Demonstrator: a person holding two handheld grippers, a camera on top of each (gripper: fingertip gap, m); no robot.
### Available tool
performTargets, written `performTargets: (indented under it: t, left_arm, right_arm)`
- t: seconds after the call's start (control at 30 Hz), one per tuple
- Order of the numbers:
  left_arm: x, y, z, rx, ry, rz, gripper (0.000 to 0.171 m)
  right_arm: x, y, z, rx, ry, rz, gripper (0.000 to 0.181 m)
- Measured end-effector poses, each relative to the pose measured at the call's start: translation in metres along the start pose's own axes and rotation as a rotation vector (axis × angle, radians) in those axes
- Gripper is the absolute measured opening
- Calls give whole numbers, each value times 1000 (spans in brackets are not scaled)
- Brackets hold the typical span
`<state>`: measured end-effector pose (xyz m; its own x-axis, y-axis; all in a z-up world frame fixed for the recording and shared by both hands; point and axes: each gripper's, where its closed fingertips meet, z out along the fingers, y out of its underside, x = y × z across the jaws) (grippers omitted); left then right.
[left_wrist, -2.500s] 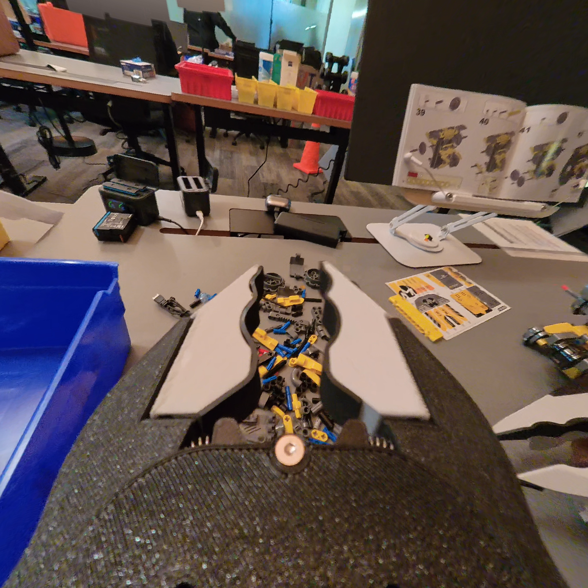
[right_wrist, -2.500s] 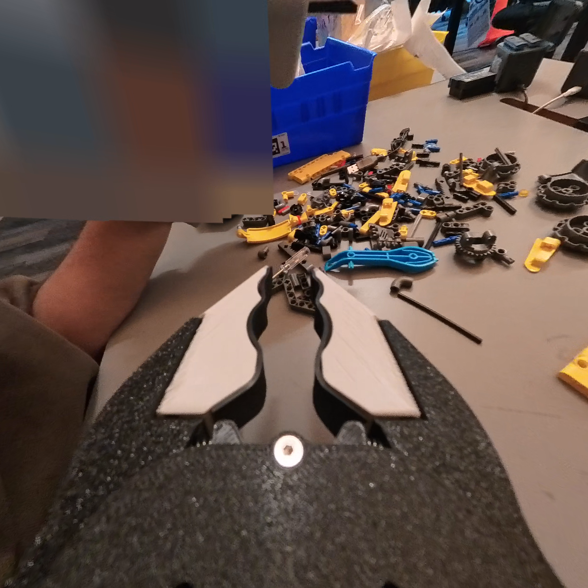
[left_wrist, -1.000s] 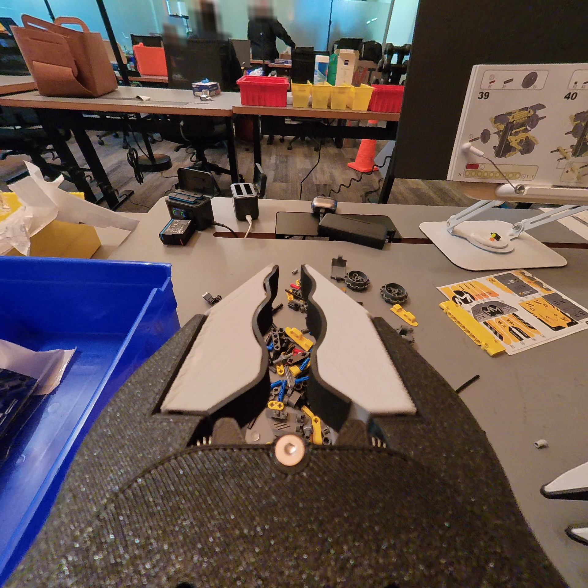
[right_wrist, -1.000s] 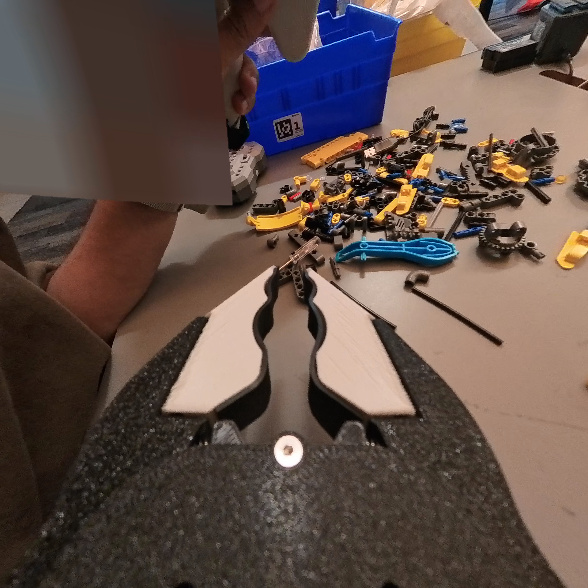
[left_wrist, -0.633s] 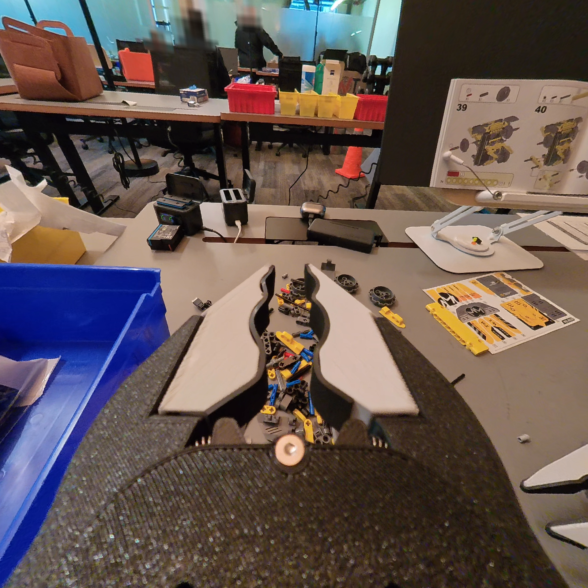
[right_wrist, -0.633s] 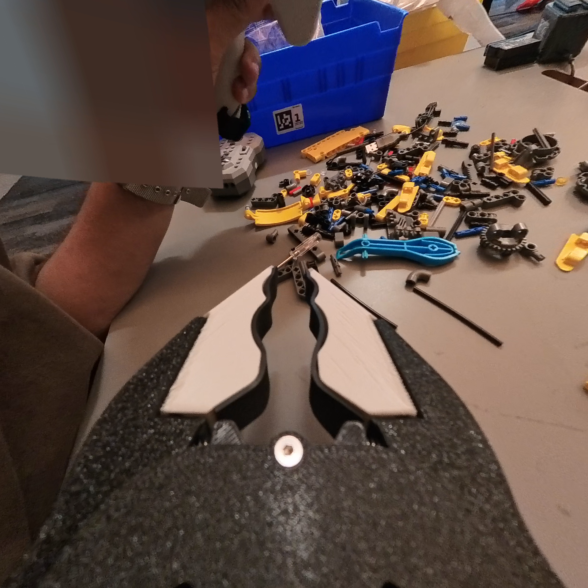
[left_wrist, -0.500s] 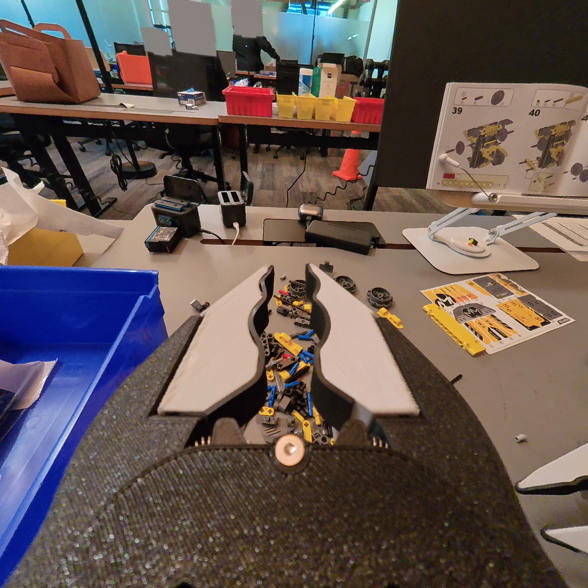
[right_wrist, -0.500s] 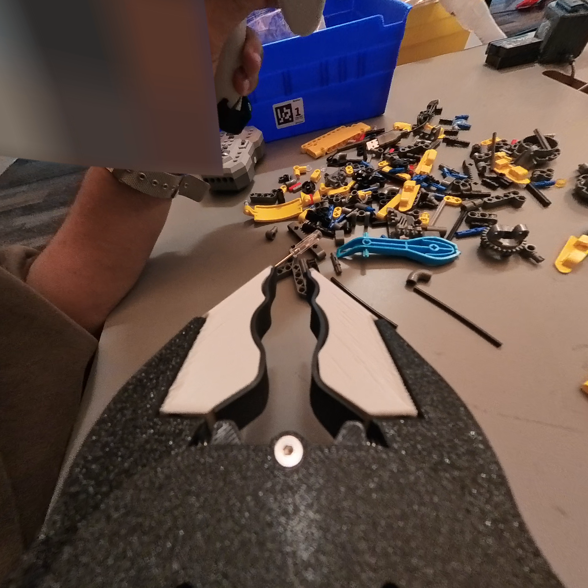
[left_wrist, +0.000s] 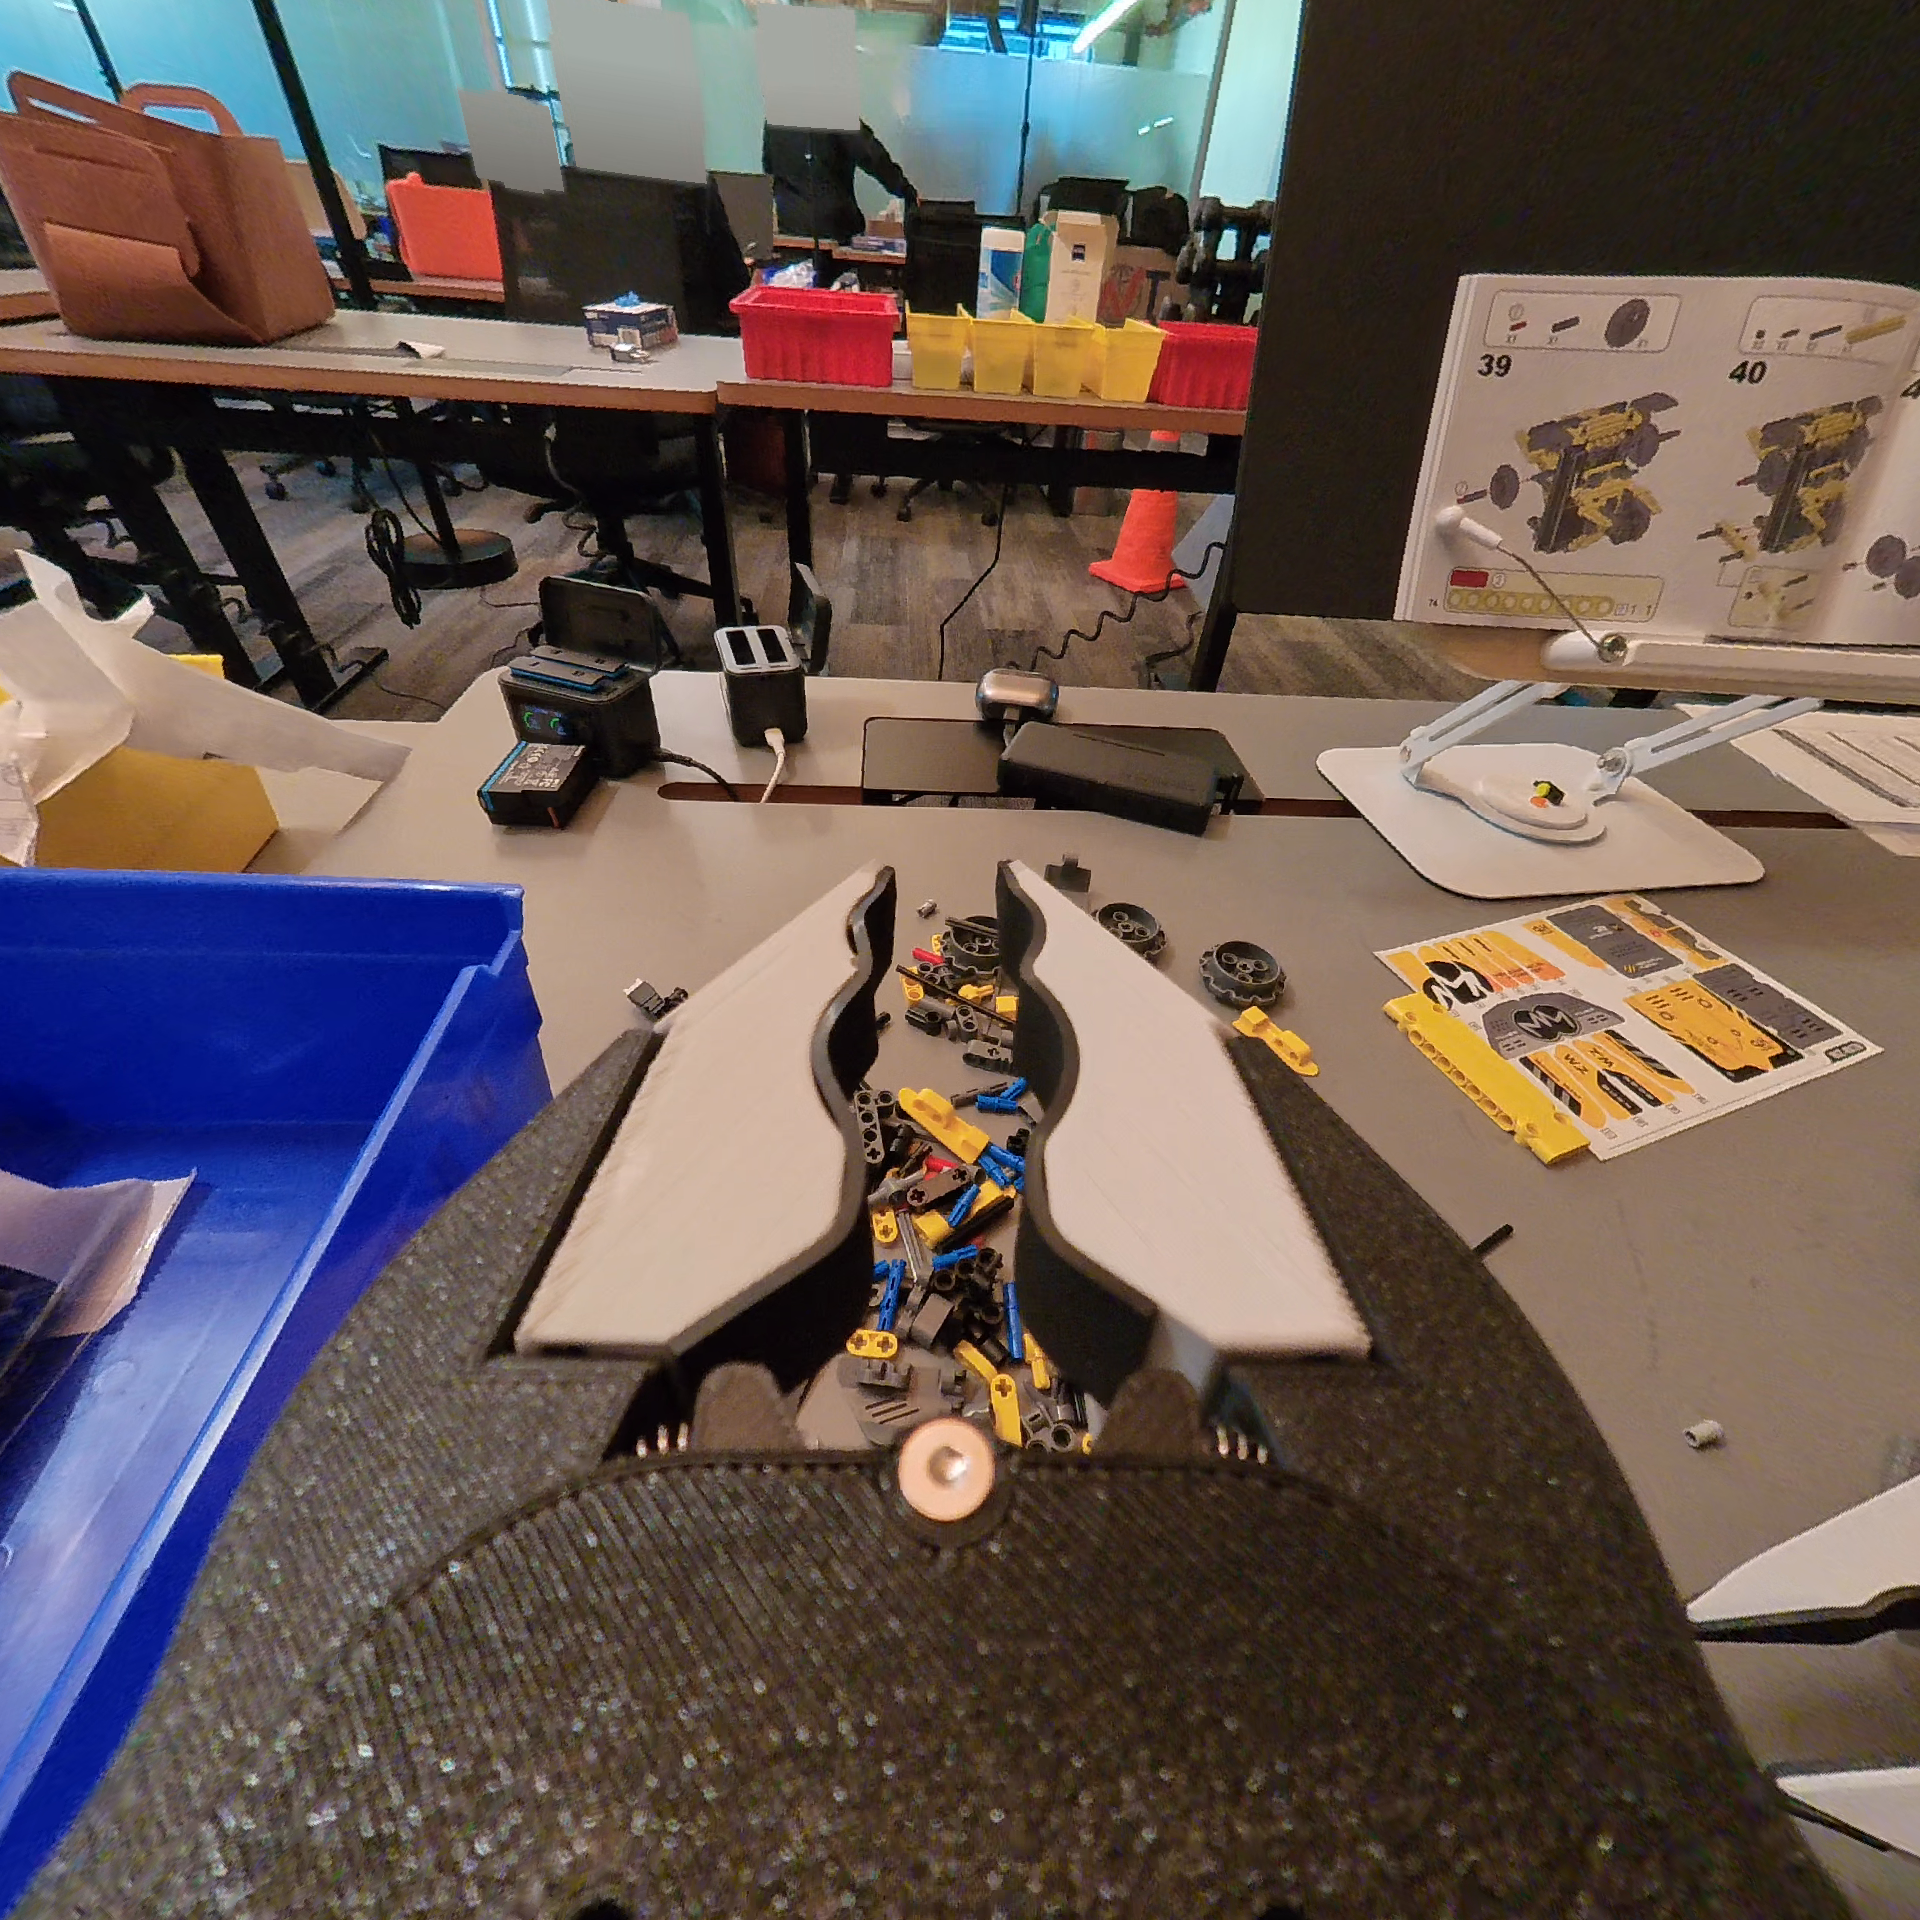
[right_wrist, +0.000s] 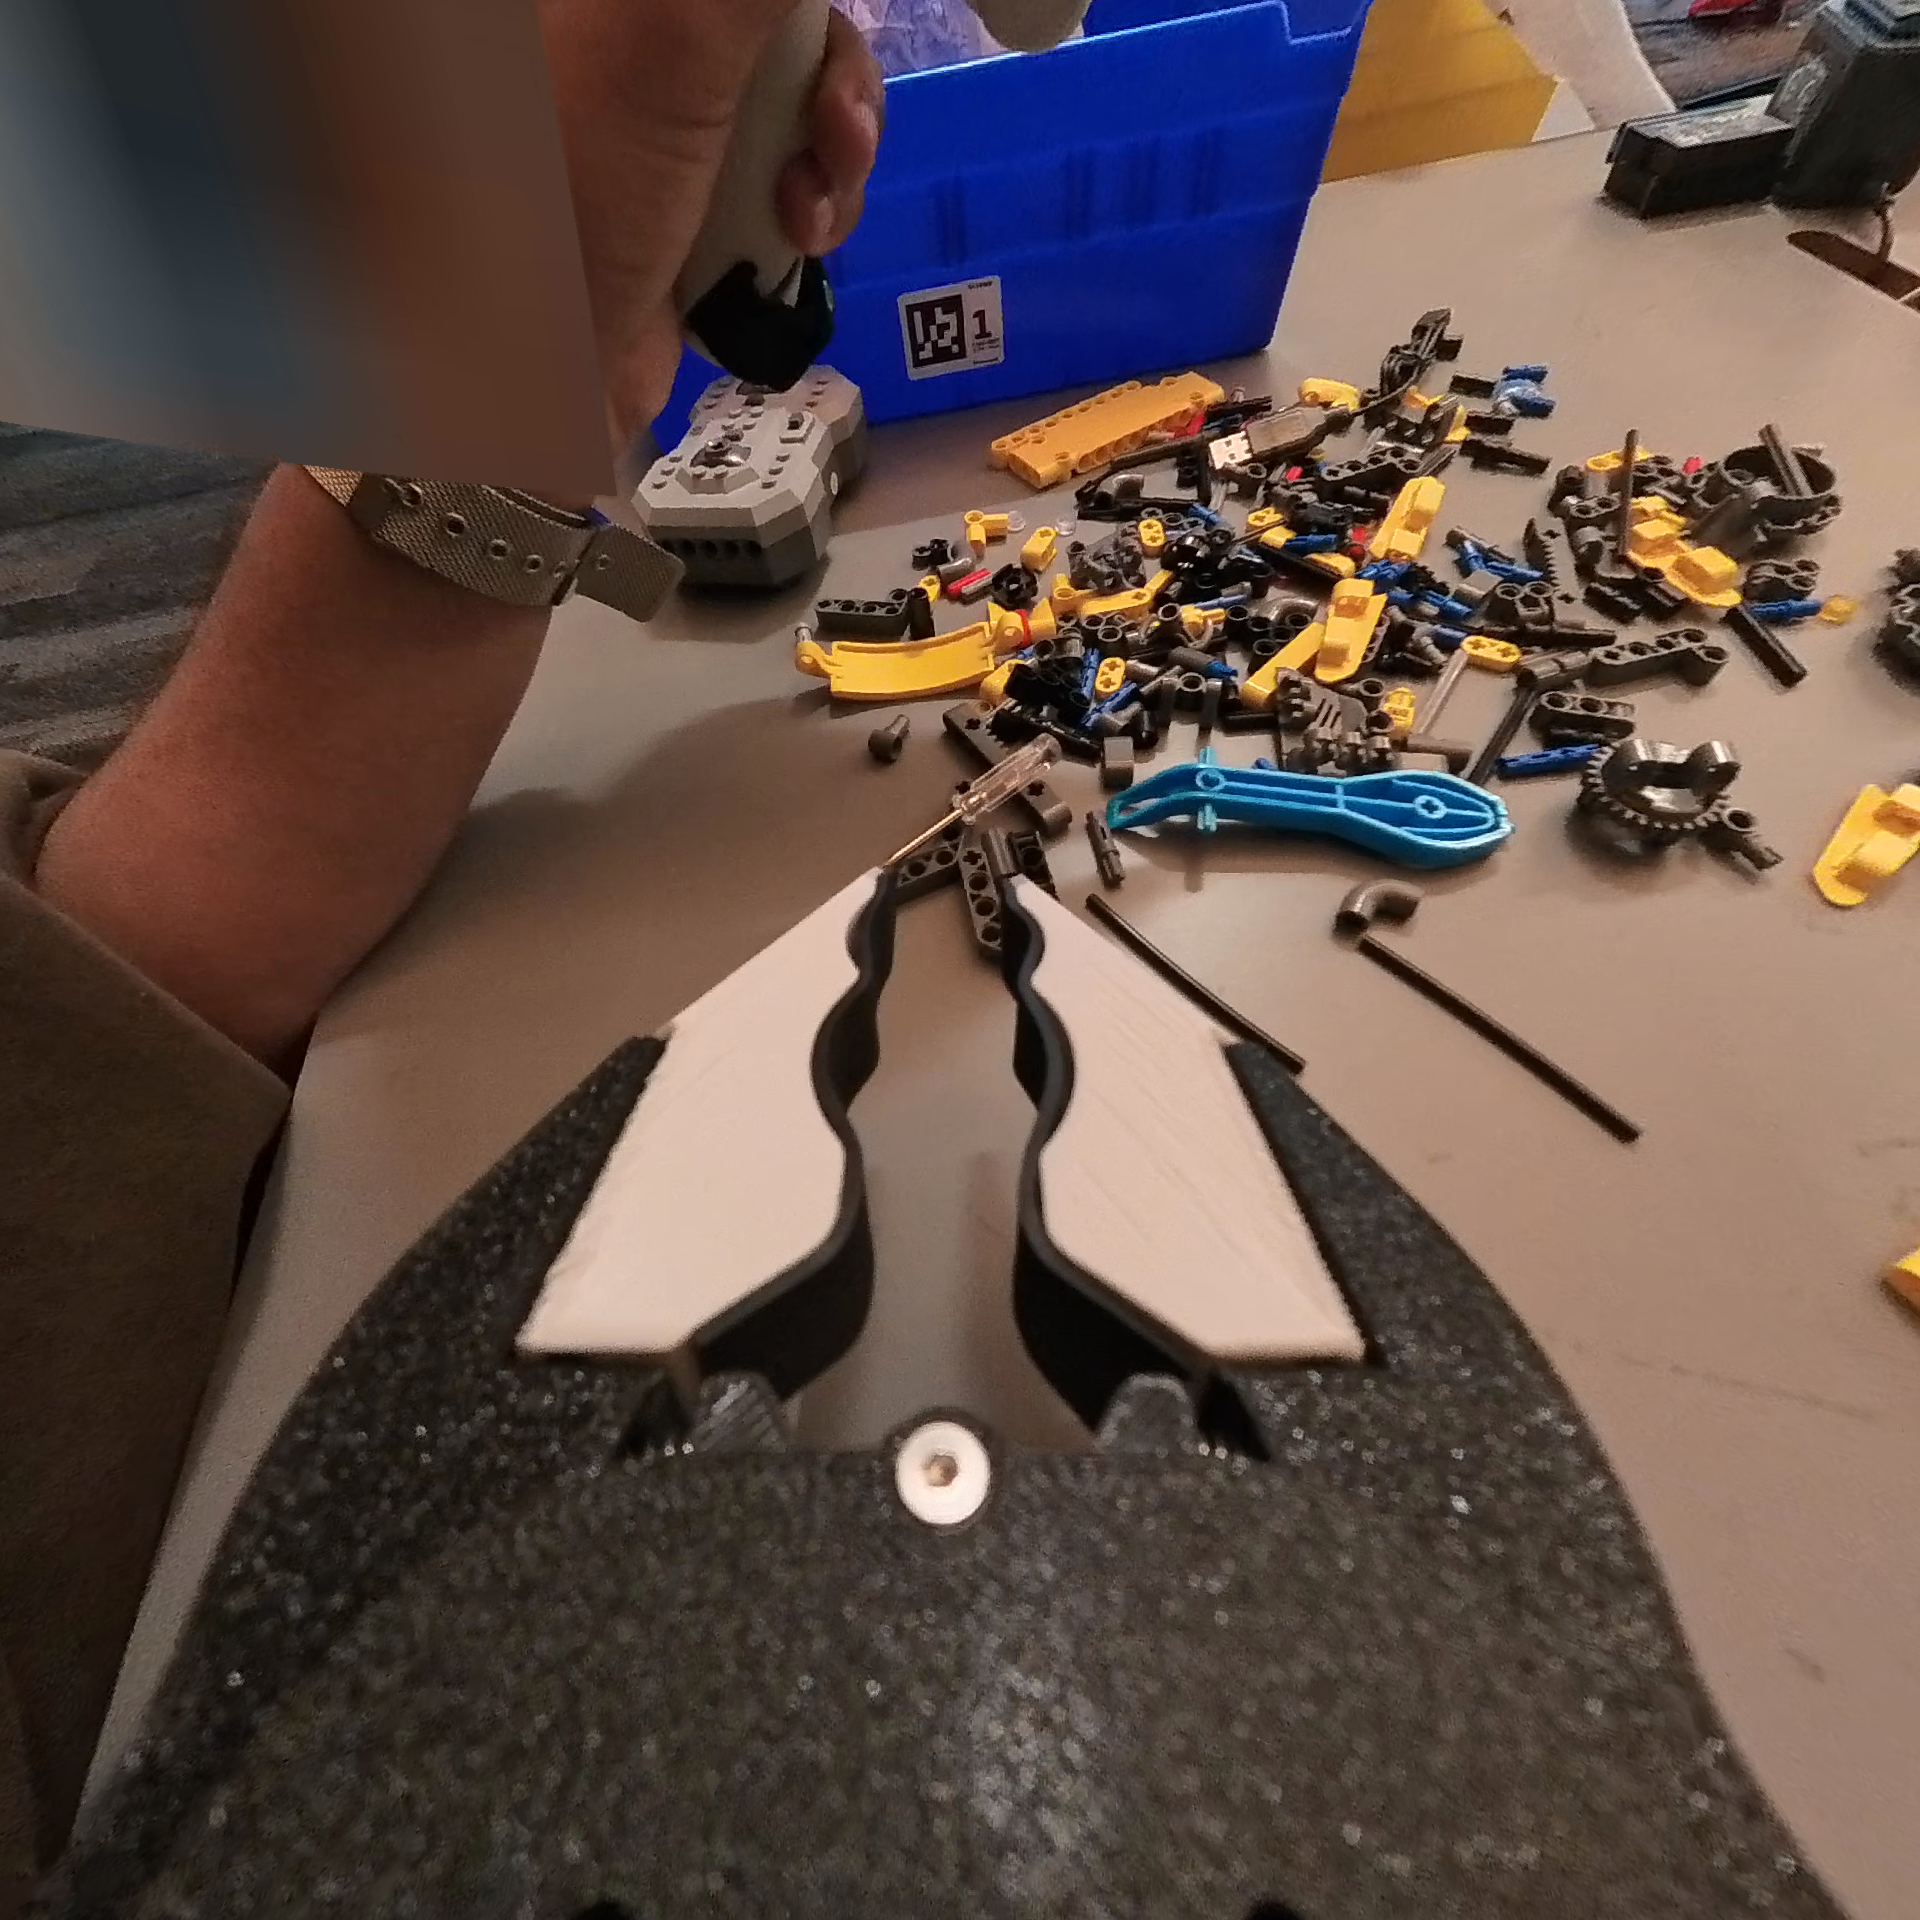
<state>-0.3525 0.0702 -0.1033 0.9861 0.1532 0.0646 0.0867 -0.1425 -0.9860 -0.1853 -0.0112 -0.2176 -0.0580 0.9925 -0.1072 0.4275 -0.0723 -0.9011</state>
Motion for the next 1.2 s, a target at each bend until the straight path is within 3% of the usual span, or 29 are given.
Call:
performTargets:
  t: [1.2]
  left_arm:
    - [0, 3, 2, -17, 1, -3, 17]
  right_arm:
    - [-2, 2, 1, -13, -8, -5, 20]
